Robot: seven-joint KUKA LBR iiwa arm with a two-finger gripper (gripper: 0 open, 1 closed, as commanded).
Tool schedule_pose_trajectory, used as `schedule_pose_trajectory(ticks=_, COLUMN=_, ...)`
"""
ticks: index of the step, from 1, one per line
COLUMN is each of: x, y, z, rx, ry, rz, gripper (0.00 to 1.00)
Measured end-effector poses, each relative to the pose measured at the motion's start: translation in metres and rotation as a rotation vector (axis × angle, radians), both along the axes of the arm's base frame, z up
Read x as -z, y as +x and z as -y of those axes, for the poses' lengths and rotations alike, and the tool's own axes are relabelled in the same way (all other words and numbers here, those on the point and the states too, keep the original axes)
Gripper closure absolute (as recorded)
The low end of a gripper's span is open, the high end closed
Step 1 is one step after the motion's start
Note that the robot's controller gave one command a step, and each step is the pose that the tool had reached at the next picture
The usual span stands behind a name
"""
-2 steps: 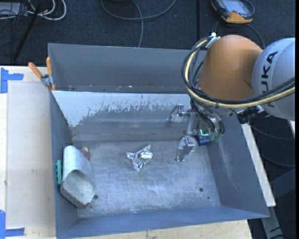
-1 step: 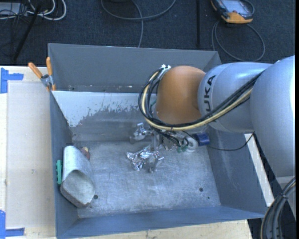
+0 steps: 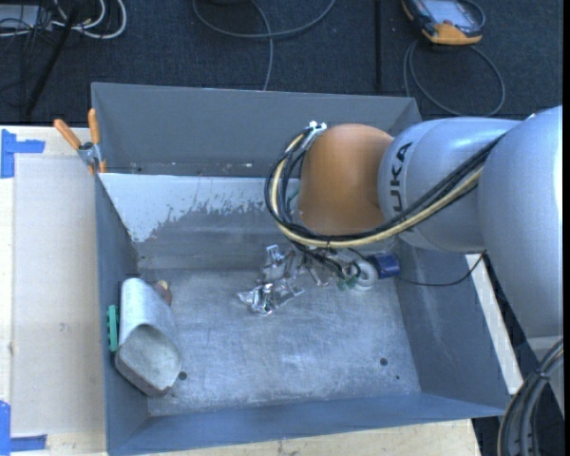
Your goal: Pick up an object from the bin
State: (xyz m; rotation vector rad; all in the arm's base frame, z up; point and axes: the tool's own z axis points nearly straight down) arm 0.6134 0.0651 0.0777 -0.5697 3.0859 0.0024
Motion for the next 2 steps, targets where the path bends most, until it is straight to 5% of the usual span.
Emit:
schedule_pose_trajectory(ticks=1, x=0.0009, y=-0.0006, z=0.0003, rx=0.001, ry=-0.001, rz=-0.002, gripper=0.00)
schedule_pose_trajectory(ticks=2, x=0.0004, y=-0.0004, z=0.0004, rx=0.002, ry=-0.001, rz=-0.002, gripper=1.00)
